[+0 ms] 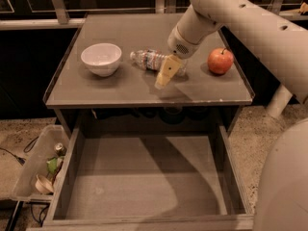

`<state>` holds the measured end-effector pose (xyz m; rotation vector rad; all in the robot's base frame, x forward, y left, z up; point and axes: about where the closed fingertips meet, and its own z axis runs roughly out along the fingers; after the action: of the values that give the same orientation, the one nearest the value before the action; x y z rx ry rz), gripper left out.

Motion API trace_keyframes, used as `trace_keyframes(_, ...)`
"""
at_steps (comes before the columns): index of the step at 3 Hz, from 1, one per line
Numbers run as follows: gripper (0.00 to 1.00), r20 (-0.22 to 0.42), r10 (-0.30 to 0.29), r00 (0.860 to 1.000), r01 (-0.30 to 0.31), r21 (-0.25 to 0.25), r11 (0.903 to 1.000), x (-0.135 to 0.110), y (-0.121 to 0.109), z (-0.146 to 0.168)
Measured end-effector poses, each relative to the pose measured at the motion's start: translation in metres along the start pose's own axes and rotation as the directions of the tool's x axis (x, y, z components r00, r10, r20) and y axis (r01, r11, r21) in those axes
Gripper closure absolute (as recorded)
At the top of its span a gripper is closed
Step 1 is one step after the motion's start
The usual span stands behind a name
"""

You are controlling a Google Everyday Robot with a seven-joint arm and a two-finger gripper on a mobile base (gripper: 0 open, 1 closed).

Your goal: Place water bottle into top drawer

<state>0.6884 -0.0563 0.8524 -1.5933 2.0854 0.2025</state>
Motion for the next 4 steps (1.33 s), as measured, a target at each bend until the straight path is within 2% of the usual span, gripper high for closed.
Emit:
trace_keyframes(1,0.0,-0.016,0.018,1.0,-0.018,0.003,0.9998,0.0118,-0.0077,0.0093)
trace_keyframes(2,0.18,-0.016,0.019,1.0,-0.018,0.003,0.9998,0.0119,-0.0077,0.0095)
trace_keyframes(4,0.65,-0.016,0.018,1.0,-0.018,0.003,0.9998,0.0119,-0.0077,0.0096)
